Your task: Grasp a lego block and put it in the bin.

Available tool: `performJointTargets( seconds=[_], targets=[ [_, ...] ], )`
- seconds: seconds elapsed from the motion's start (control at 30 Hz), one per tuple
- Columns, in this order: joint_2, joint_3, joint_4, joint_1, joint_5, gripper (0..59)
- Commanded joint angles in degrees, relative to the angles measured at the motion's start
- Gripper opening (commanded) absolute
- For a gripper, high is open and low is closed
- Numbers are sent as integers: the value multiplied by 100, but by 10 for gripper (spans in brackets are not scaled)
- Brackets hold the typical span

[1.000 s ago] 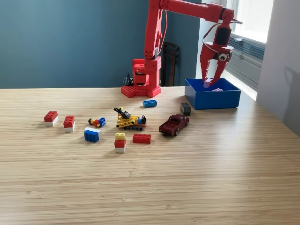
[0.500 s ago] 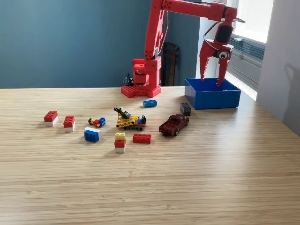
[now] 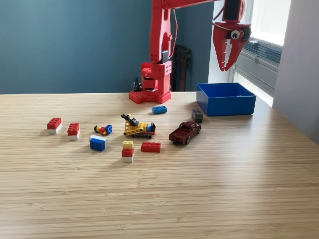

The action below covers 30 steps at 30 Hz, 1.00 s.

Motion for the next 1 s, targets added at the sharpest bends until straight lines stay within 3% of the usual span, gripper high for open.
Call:
performJointTargets(
  seconds=[0.03,0.37,1.0],
  targets=[
    [1292,677,-9,1898,-264,0],
    [1485,1679,-765,3331,-791,0],
    [1556,2109,-896,3507,-853,0]
  ],
)
